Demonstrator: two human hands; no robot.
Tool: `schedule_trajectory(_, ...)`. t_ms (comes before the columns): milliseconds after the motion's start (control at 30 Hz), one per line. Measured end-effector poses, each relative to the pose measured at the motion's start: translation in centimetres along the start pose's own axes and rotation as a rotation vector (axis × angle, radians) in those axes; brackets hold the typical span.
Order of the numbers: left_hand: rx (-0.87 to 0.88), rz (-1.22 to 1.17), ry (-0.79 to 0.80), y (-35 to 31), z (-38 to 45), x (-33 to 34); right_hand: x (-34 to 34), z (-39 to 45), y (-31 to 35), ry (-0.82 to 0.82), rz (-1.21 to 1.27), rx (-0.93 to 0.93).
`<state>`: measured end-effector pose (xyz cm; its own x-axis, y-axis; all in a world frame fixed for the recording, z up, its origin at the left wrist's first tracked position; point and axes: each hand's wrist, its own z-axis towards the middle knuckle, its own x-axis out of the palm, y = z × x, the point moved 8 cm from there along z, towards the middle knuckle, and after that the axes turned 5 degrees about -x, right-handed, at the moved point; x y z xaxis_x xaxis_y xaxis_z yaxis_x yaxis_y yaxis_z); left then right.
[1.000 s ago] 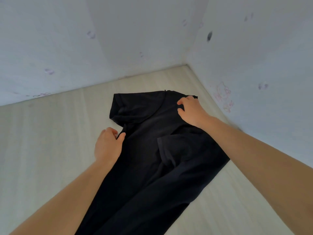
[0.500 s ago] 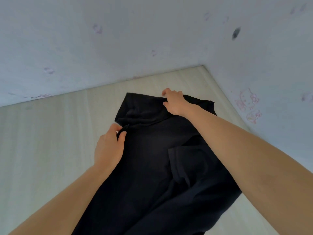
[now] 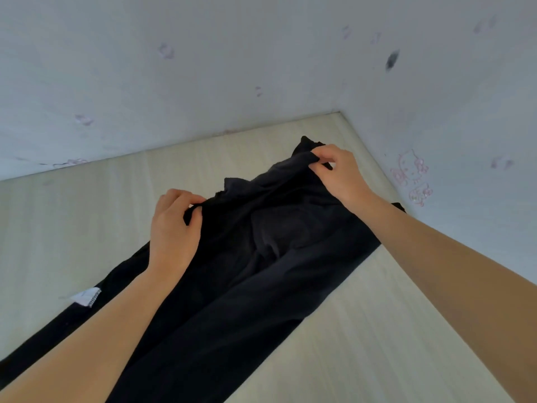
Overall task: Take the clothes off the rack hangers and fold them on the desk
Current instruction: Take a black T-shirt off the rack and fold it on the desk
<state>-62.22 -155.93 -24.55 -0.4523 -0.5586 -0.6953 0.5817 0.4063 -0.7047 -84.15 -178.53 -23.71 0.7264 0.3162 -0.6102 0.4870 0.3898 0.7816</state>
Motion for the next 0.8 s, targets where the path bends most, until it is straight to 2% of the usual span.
schedule_trajectory(67, 0.158, 0.014, -0.013, -1.5, -2.1, -0.7, -1.2, -2.1, -0.7, -0.007, 0.017, -0.02)
schedule_trajectory(100, 0.27, 0.052, 0.029, -1.9, -3.5, -0.2, -1.3, -3.3, -1.6, 0.041, -0.057, -0.045)
schedule_trajectory(167, 0.425, 0.207, 0.213, -1.3, -6.5, 2.0, -1.0, -5.8, -4.2, 0.168, -0.248, -0.075)
schedule_trajectory(200, 0.403, 0.279, 0.309, -0.4, -7.6, 3.2, -1.0, -6.6, -5.5, 0.209, -0.317, -0.037)
schedule_trajectory(300, 0.216, 0.263, 0.432, 0.2, -8.5, 4.5, -1.6, -7.9, -7.1, 0.242, -0.298, 0.207)
schedule_trajectory(400, 0.139, 0.221, 0.426, -2.0, -7.9, 5.7, -1.2, -7.6, -5.5, 0.263, -0.287, 0.265)
schedule_trajectory(567, -0.399, -0.16, 0.394, -2.1, -5.8, 7.5, 2.1, -6.1, -2.6, 0.291, -0.155, 0.291)
schedule_trajectory(667, -0.625, -0.361, 0.381, -1.6, -5.1, 8.2, 3.7, -5.7, -2.5, 0.369, -0.107, 0.38)
schedule_trajectory(733, -0.678, -0.491, 0.347, -1.8, -4.7, 7.7, 3.4, -5.2, -2.0, 0.335, -0.053, 0.366)
schedule_trajectory(800, -0.599, -0.54, 0.297, -3.0, -4.4, 6.4, 1.9, -4.7, -1.2, 0.238, 0.062, 0.342)
